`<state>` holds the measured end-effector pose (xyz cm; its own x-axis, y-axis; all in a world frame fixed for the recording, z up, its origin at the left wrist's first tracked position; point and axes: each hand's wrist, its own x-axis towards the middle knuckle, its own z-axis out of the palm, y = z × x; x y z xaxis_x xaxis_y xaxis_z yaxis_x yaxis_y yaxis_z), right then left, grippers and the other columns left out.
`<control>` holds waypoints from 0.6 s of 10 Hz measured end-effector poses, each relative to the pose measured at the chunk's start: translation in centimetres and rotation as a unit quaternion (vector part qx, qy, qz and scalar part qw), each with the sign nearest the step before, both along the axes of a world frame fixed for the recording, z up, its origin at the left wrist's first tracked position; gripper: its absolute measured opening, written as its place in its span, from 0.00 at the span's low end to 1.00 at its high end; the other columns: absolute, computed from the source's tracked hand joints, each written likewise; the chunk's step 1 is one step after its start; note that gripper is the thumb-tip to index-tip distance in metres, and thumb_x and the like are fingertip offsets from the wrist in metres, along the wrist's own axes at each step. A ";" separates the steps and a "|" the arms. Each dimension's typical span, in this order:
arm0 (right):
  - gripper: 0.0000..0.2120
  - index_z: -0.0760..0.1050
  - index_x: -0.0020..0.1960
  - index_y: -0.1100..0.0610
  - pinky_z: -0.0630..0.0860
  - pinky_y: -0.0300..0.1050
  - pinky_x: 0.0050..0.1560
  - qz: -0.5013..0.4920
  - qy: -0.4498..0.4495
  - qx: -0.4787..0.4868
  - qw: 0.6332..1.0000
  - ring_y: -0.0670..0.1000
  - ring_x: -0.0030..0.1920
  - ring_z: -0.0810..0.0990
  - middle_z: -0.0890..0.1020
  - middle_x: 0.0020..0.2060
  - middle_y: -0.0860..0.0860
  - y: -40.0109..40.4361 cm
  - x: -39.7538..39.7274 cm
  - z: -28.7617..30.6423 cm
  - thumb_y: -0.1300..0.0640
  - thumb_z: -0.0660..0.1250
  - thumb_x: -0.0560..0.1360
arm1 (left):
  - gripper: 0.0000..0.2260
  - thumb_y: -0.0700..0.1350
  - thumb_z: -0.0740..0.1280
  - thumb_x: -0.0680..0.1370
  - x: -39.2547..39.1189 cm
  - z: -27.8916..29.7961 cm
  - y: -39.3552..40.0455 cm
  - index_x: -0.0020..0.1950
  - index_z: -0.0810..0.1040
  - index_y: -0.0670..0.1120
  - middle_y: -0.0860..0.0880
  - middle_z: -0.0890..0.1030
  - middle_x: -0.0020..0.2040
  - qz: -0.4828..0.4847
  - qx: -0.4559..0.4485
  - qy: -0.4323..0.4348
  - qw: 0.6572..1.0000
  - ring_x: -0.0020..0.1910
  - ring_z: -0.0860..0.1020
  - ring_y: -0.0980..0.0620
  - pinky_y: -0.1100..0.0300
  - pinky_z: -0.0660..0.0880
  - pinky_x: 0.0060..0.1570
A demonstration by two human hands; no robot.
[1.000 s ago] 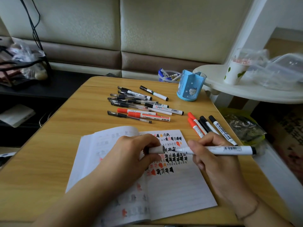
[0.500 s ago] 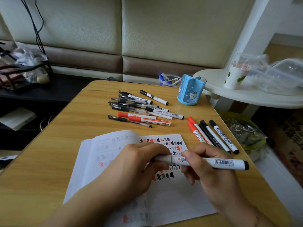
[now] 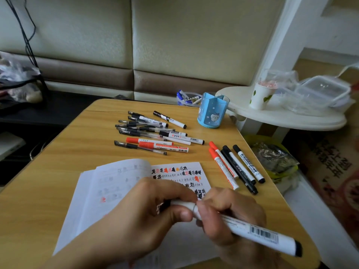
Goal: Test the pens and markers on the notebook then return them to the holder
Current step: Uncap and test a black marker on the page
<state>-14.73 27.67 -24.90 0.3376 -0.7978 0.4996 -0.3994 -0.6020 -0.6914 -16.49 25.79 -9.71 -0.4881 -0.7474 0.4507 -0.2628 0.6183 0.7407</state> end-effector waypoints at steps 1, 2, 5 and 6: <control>0.06 0.77 0.41 0.52 0.74 0.38 0.32 0.081 0.003 -0.062 0.995 0.44 0.33 0.78 0.81 0.33 0.49 3.9 -14.4 -1.3 0.51 0.72 0.71 | 0.08 0.53 0.67 0.73 -0.1 0.0 -0.5 0.49 0.81 0.54 0.53 0.83 0.42 0.006 0.045 0.002 0.999 0.41 0.81 0.51 0.54 0.77 0.40; 0.10 0.77 0.46 0.55 0.69 0.27 0.36 0.025 0.039 -0.188 0.981 0.33 0.35 0.72 0.80 0.36 0.44 -2.7 -21.9 9.5 0.51 0.73 0.70 | 0.23 0.66 0.68 0.68 0.4 -1.0 -1.1 0.62 0.73 0.64 0.64 0.80 0.54 0.092 0.060 -0.050 0.993 0.49 0.79 0.60 0.59 0.77 0.47; 0.20 0.78 0.58 0.43 0.73 0.40 0.39 -0.085 0.492 -0.188 0.846 0.49 0.53 0.78 0.82 0.51 0.43 -11.4 -28.6 14.0 0.59 0.72 0.70 | 0.24 0.66 0.60 0.70 1.9 -1.5 -1.6 0.65 0.71 0.64 0.72 0.71 0.59 0.171 0.022 -0.166 0.971 0.57 0.70 0.71 0.71 0.70 0.58; 0.17 0.76 0.61 0.39 0.69 0.42 0.54 -0.096 0.461 -0.108 0.876 0.45 0.62 0.67 0.74 0.58 0.40 -12.5 -28.5 13.4 0.56 0.62 0.77 | 0.20 0.62 0.64 0.74 1.8 -1.5 -1.8 0.65 0.71 0.63 0.71 0.70 0.61 0.163 0.020 -0.166 0.972 0.59 0.70 0.70 0.72 0.69 0.58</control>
